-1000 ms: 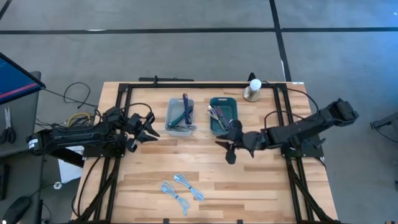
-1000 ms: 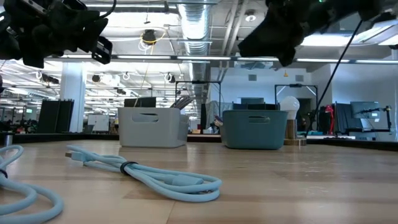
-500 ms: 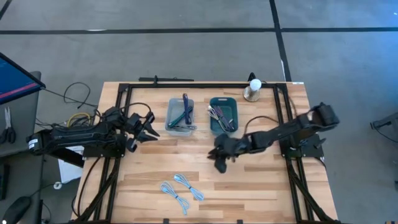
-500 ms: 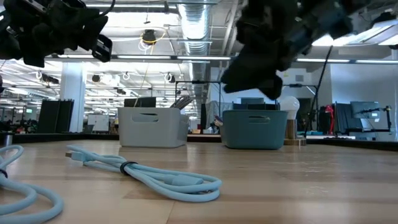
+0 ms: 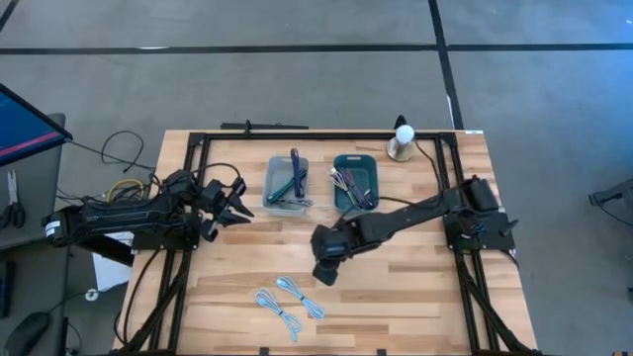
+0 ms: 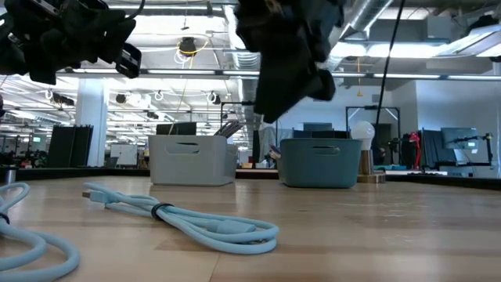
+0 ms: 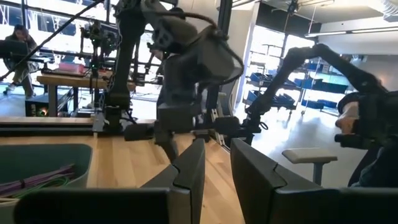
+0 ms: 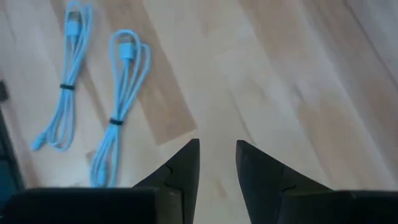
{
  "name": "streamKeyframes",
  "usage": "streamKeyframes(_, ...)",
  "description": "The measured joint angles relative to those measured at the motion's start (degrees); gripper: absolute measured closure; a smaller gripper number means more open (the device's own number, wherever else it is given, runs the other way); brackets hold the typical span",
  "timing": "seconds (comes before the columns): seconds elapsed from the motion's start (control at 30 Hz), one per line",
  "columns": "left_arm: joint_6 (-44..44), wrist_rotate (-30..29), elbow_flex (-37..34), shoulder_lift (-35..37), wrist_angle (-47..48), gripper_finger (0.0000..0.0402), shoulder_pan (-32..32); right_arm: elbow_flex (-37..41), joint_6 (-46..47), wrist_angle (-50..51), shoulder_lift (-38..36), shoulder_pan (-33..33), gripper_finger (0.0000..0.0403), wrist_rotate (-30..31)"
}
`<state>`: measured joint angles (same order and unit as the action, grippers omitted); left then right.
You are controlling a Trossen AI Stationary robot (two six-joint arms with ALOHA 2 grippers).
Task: Pick & Place USB Port
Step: Put the right white charger cable into the blue bin
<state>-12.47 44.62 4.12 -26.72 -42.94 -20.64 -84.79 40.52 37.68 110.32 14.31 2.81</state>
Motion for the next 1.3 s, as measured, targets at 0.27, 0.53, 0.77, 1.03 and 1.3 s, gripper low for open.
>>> streamKeyframes(0.27, -0.4, 0.0, 0.0, 0.0, 0.0, 0.0325, 0.0, -8.0, -2.8, 12.9, 2.5, -1.8, 0.0306, -0.5)
streamKeyframes(0.53, -1.3, 0.0, 0.0, 0.0, 0.0, 0.0325, 0.0, -7.5, -1.5, 0.7, 2.5, -2.0, 0.0306, -17.9)
streamKeyframes(0.77, -6.2, 0.0, 0.0, 0.0, 0.1, 0.0325, 0.0, -7.5, 0.3, -4.0, 2.6, -0.3, 0.0306, -19.7)
streamKeyframes(1.03, -5.9, 0.0, 0.0, -0.1, 0.0, 0.0325, 0.0, -7.6, 2.6, -6.2, 7.6, 2.6, 0.0306, -21.3)
streamKeyframes(1.3, -6.0, 0.0, 0.0, -1.5, 0.3, 0.0325, 0.0, -9.9, 2.8, -7.1, 13.3, 3.4, 0.0306, -23.6)
